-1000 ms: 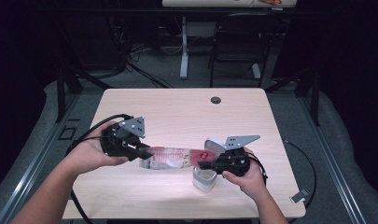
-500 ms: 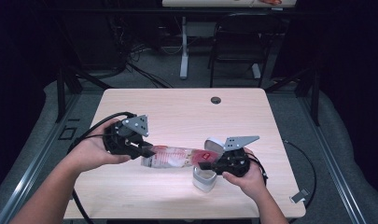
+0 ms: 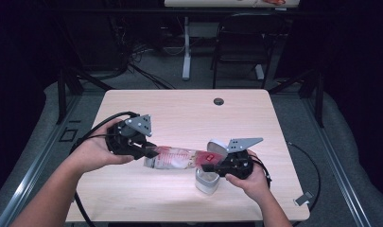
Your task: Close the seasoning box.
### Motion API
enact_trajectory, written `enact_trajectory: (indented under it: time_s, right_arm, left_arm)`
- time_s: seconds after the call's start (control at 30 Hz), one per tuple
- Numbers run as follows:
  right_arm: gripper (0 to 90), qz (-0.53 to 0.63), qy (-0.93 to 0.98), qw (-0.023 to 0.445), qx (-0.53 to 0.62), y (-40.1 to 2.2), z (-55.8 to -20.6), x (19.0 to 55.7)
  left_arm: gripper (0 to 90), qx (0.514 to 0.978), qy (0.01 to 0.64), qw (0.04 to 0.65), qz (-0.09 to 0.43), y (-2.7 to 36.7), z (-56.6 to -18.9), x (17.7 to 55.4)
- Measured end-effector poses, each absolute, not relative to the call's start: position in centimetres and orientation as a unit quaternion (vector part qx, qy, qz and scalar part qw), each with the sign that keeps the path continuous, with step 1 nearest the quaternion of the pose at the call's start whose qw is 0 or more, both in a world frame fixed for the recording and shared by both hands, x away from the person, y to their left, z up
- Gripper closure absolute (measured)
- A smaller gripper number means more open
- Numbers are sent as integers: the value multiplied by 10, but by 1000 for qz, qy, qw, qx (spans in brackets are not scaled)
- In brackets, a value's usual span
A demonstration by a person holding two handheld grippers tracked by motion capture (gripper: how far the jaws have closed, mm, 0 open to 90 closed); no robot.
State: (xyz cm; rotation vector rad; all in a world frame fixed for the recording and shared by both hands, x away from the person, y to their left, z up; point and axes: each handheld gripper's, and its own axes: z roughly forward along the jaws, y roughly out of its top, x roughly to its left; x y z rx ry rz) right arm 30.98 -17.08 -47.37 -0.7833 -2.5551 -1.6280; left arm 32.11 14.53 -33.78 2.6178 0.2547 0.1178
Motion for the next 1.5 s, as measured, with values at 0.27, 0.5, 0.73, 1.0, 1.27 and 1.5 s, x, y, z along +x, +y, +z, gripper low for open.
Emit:
enact_trajectory:
  time_s: [0.27,0.5,0.73,1.0,1.27,1.5]
  right_arm:
    - [823,-520,-816,6,-252,-171,-474,310]
    - [824,-520,-817,6,-251,-171,-474,310]
    - [823,-520,-816,4,-251,-171,-475,309]
    - [822,-521,-815,5,-252,-171,-475,310]
    - [822,-520,-816,4,-253,-172,-475,310]
    - [819,-520,-816,3,-253,-172,-476,310]
  left_arm:
    - [785,962,91,253,45,143,-336,321]
    - [786,962,91,252,42,142,-335,322]
    - [787,963,90,251,42,141,-334,323]
    - [788,963,89,250,42,139,-333,324]
    - [790,962,90,253,42,137,-332,324]
    - [792,963,86,253,44,133,-329,324]
